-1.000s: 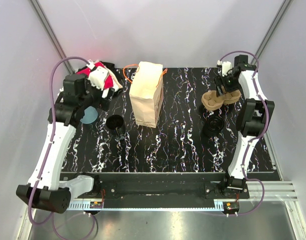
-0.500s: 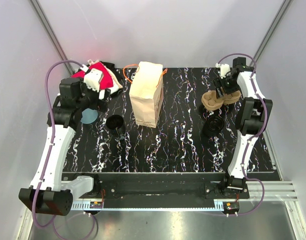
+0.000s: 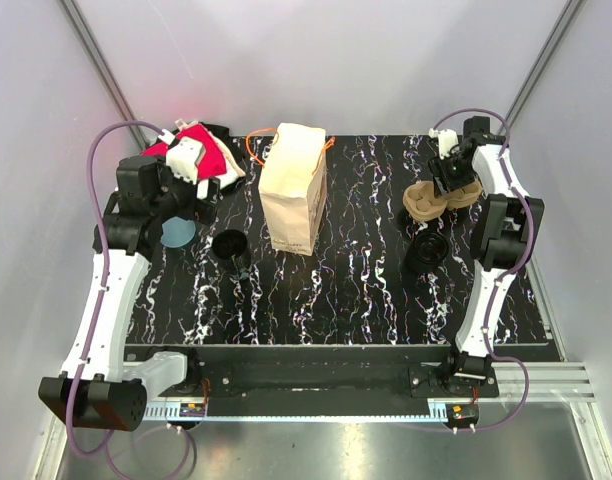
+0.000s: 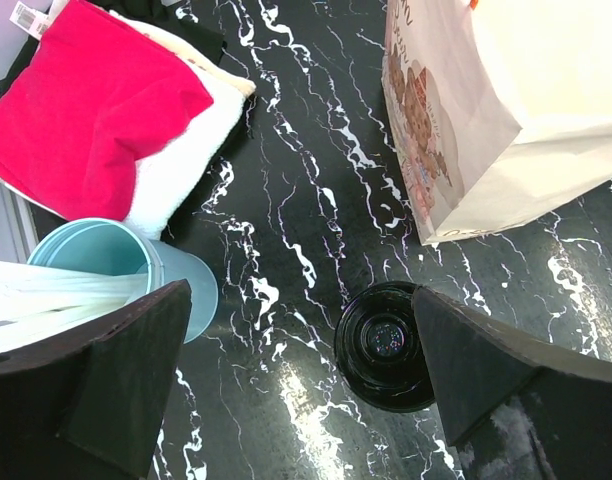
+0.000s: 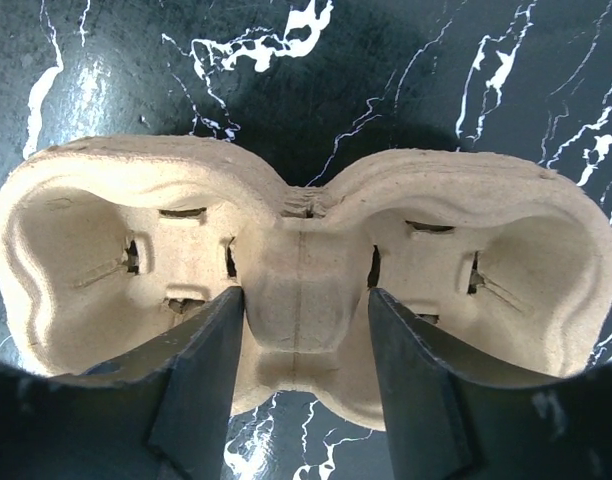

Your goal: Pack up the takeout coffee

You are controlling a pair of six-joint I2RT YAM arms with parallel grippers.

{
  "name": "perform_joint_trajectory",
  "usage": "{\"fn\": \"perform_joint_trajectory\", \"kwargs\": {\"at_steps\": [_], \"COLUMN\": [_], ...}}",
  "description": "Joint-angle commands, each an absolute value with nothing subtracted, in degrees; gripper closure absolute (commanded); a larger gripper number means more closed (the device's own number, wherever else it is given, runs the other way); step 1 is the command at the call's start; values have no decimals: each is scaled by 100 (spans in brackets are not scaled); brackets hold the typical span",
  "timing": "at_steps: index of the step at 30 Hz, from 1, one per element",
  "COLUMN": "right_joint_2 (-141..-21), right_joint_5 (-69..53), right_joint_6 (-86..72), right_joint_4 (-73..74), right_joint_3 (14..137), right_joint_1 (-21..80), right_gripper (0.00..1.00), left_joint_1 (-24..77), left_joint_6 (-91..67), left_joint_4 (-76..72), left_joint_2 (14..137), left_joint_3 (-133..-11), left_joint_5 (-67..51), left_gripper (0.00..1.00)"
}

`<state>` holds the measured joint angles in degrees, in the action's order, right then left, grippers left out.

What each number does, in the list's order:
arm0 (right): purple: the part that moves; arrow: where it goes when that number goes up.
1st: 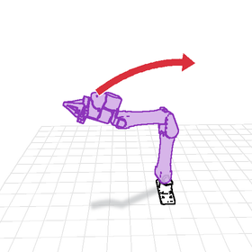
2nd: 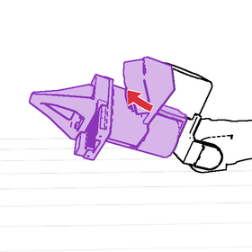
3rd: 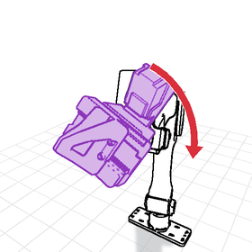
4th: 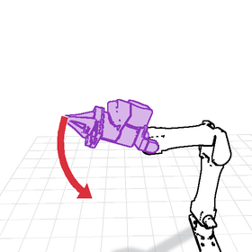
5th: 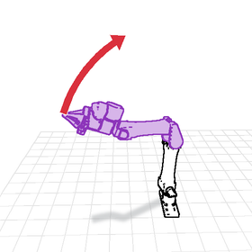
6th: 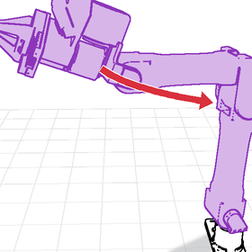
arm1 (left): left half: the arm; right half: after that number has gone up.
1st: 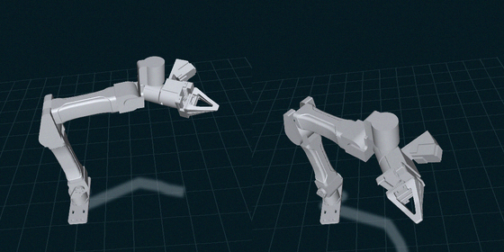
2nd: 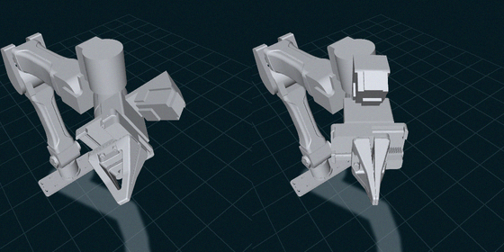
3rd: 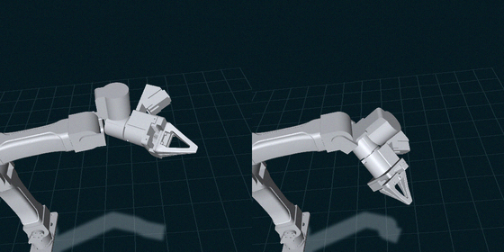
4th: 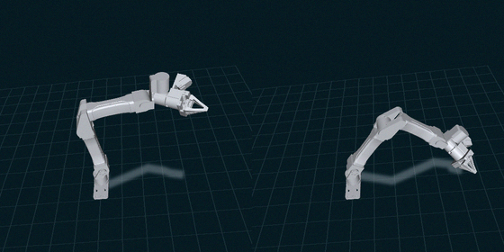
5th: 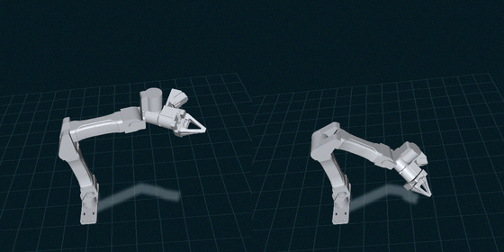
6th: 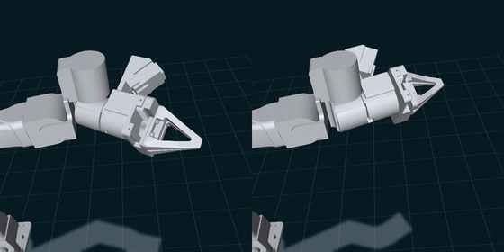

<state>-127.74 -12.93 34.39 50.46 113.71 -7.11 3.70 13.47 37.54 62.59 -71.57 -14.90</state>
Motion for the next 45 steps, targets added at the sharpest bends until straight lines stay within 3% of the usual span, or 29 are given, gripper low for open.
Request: {"fn": "perform_joint_trajectory", "kwargs": {"at_steps": [1, 7, 45], "right_joint_2": [-12604, -12437, -11426], "right_joint_5": [-1231, -1239, -993], "right_joint_6": [3533, 3525, 3384], "right_joint_4": [4913, 4913, 4808], "right_joint_3": [11329, 11276, 10653], "right_joint_1": [-650, -589, -79], "right_gripper": [44, 48, 48], "left_joint_1": [316, 299, 255], "left_joint_6": [1283, 1274, 1222], "left_joint_4": [3428, 3437, 3437], "left_joint_2": [6179, 6214, 6258], "left_joint_3": [-7119, -7119, -7084], "left_joint_5": [-1714, -1775, -1960], "left_gripper": [1, 1, 1]}}
